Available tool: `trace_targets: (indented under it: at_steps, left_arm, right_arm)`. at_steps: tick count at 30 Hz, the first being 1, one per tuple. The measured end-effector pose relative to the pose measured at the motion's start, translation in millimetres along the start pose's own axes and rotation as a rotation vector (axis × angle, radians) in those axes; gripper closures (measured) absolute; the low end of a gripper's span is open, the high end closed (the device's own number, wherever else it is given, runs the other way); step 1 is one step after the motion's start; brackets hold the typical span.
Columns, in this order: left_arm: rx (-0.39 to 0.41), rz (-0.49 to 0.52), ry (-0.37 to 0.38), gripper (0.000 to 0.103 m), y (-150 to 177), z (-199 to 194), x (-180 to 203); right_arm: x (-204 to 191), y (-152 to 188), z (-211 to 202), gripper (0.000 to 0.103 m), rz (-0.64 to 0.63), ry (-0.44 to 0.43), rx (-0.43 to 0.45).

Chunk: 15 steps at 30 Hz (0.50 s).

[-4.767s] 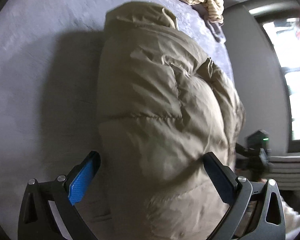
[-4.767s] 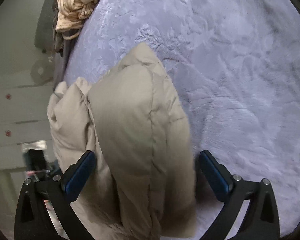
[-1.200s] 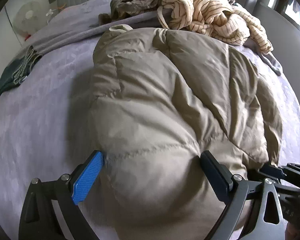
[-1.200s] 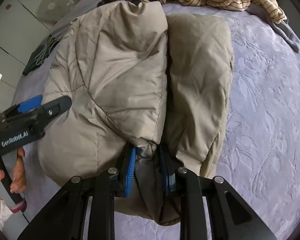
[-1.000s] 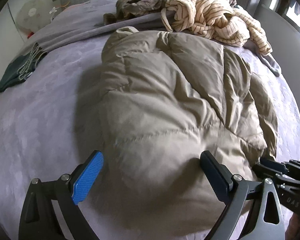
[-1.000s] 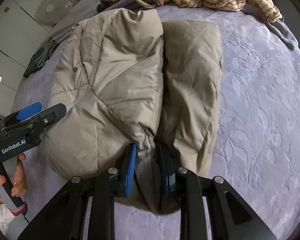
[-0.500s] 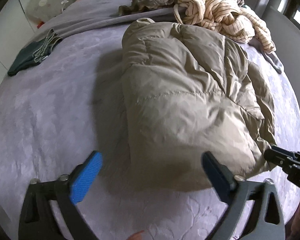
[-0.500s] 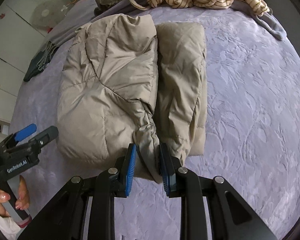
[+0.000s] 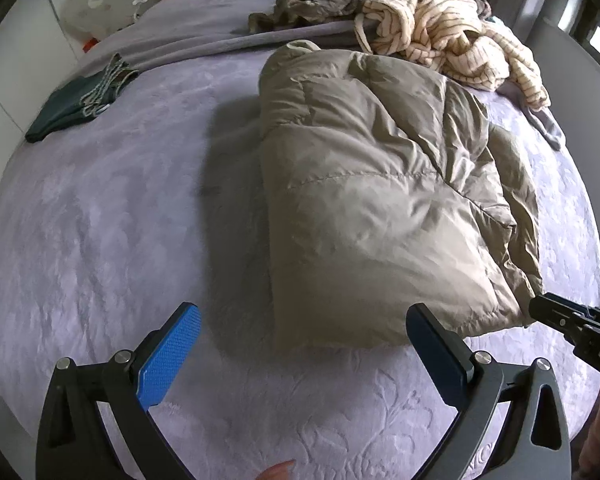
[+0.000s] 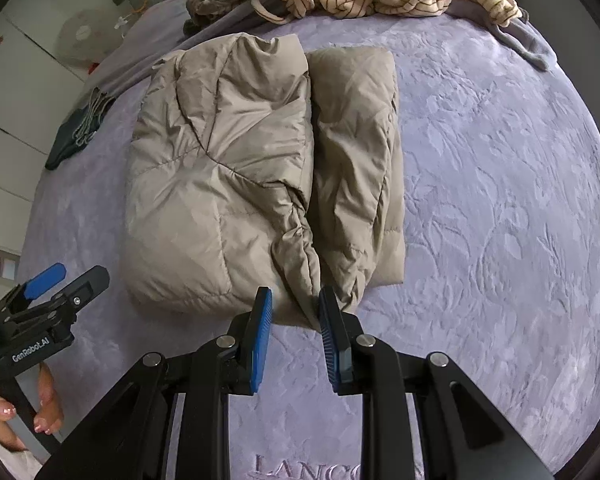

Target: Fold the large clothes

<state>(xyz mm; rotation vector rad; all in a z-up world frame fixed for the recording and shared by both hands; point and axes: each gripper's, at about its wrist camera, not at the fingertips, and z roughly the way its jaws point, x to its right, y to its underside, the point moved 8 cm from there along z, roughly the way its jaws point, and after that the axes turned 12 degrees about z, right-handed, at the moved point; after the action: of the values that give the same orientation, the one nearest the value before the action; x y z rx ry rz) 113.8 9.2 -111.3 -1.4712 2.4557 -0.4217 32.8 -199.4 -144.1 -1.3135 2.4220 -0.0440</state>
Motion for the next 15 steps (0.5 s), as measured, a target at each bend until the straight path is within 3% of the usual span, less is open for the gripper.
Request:
trace_targets:
  at_steps: [6,15]
  left_arm:
    - [0.016,-0.005,-0.037,0.0,6.5,-14.1,-16.4]
    - [0.056,0.018,0.006,0.0,12.7,-42.9,-31.7]
  right_arm:
    - [-6.4,9.5,-5.1,0.076,0.024,0.012,0.003]
    - [-25.6,35.4,-15.9,0.064,0.051,0.036,0.023]
